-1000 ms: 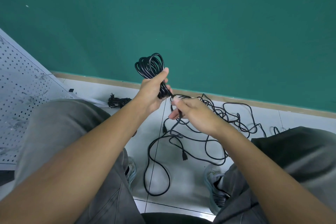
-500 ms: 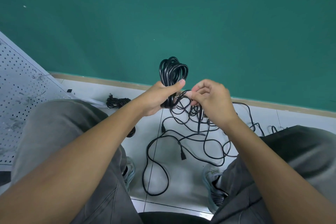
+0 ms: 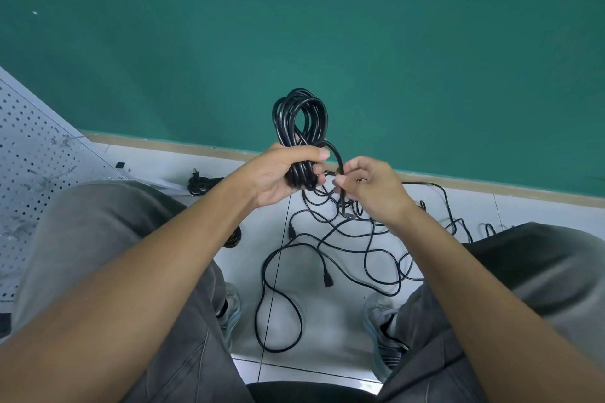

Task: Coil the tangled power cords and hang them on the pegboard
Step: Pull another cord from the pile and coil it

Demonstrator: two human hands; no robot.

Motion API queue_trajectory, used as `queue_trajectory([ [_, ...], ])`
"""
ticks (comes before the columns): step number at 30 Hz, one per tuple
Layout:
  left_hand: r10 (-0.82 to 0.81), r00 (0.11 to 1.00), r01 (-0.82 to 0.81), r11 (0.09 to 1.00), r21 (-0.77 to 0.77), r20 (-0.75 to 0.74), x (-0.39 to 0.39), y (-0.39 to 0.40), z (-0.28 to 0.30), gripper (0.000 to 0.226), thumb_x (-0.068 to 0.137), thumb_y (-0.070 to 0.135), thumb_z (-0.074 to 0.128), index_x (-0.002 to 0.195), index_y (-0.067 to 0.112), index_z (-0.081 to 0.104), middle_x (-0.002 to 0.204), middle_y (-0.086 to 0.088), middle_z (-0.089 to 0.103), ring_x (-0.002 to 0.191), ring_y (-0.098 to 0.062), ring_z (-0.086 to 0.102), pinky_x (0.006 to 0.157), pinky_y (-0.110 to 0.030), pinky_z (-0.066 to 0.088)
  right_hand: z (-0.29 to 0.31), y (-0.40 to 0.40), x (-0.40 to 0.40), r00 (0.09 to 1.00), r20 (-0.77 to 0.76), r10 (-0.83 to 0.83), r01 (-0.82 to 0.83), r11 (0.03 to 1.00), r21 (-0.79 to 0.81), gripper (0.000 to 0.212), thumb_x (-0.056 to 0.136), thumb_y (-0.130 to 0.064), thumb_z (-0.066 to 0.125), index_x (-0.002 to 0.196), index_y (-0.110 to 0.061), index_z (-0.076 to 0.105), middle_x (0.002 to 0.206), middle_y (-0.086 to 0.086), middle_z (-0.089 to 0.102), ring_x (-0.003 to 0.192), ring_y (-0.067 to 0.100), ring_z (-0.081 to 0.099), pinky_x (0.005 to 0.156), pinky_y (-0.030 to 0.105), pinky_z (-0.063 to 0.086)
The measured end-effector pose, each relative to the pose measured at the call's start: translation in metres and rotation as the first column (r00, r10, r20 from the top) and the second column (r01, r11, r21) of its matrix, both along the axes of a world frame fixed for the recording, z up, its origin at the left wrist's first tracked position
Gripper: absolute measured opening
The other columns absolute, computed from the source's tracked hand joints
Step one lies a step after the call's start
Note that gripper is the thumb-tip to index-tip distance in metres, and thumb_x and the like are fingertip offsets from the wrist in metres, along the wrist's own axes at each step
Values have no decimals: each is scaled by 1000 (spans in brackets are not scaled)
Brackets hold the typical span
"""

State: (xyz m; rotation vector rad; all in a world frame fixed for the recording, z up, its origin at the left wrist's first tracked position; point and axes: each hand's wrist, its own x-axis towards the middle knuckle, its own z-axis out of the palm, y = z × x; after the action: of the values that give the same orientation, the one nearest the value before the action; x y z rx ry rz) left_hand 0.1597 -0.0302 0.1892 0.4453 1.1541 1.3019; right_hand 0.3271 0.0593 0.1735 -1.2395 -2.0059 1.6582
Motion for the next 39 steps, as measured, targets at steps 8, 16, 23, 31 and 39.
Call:
queue_trajectory([
  [8,-107,990,92,984,-152,-95,-4,0,1,39,85,53,72,88,16,60,72,3,53,58,-12,49,62,-27,48,14,-5,-5,964,-201,-173,208,964,167,26,95,-2,68,86,-27,66,84,-5,64,87,33,72,70,37,64],
  [16,-157,987,154,979,-135,-18,-3,0,-3,42,82,58,74,89,19,61,71,5,54,59,-13,48,63,-27,48,23,-7,-6,942,-236,-238,288,935,206,22,94,-5,70,87,-26,70,79,-7,66,77,14,68,70,29,63],
  [23,-273,957,257,954,-152,-96,13,-3,-9,32,83,47,72,90,18,62,78,2,58,67,-13,54,65,-25,51,25,-9,-7,919,-304,-250,342,889,304,12,96,-5,68,94,-16,71,96,7,67,89,16,68,67,27,63],
  [31,-128,943,127,992,-23,-306,27,-1,-17,32,95,35,71,120,14,75,114,-3,72,97,-13,63,69,-22,47,30,-12,-11,885,-360,-294,365,920,146,16,97,-6,68,88,-19,66,90,-1,68,85,13,70,67,26,62],
  [39,-148,949,140,989,-48,-277,31,-1,-14,25,99,32,68,99,7,66,74,-1,59,77,-21,65,75,-30,47,19,-3,-10,929,-302,-215,314,890,331,13,97,-12,69,92,-24,70,92,-8,70,87,3,64,85,25,55],
])
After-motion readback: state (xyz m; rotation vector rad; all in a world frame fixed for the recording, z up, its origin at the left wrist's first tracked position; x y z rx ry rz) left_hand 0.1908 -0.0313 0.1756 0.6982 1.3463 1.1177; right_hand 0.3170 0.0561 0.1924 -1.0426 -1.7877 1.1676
